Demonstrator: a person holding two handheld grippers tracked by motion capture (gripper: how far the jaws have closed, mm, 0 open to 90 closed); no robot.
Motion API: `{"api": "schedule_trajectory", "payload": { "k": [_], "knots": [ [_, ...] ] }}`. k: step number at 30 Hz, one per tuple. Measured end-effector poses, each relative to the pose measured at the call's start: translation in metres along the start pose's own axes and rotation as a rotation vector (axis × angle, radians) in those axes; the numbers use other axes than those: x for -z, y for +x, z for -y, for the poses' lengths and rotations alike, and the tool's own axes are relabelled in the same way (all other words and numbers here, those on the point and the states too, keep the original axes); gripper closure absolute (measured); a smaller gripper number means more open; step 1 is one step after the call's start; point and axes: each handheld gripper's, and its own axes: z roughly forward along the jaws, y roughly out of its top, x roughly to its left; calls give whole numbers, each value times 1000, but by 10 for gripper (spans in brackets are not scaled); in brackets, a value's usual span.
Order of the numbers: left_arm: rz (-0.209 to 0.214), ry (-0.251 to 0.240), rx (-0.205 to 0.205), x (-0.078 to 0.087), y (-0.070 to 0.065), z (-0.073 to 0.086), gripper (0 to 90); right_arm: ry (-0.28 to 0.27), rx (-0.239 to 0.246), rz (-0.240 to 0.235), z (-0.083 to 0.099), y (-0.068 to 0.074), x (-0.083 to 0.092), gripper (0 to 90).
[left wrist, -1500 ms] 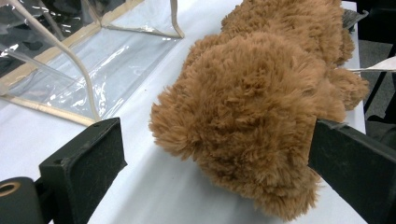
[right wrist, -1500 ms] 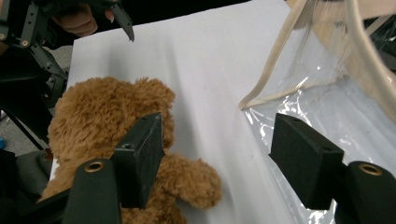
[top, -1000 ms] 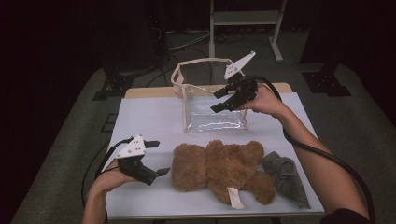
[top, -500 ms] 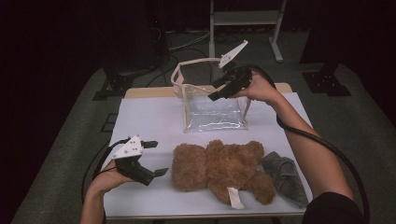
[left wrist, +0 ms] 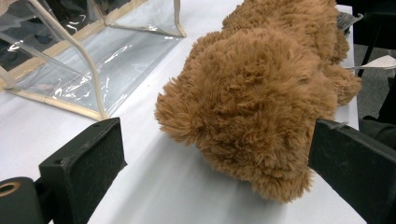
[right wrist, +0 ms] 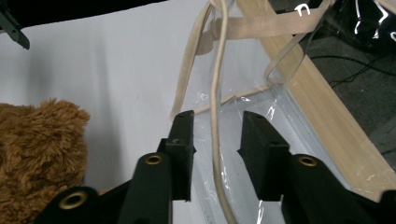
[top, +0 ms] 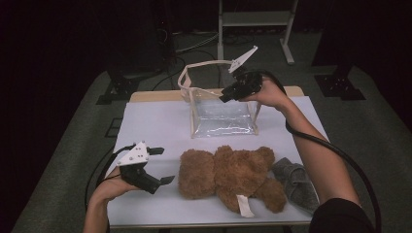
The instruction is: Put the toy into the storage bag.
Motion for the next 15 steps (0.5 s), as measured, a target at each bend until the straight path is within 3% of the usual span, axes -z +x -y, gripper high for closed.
{"api": "schedule_trajectory", "payload": {
  "k": [3,4,8,15],
  "knots": [
    [0,2,-2,0,0,0,31,10,-3,-5,1,1,-1,691],
    [-1,2,-5,1,0,0,31,13,-8,-15,2,2,-3,771],
    [-1,3,-4,1,-1,0,31,24,-31,-35,4,4,-5,852],
    [8,11,-6,-2,-2,-1,31,22,-45,-41,7,11,-3,873]
  ]
}}
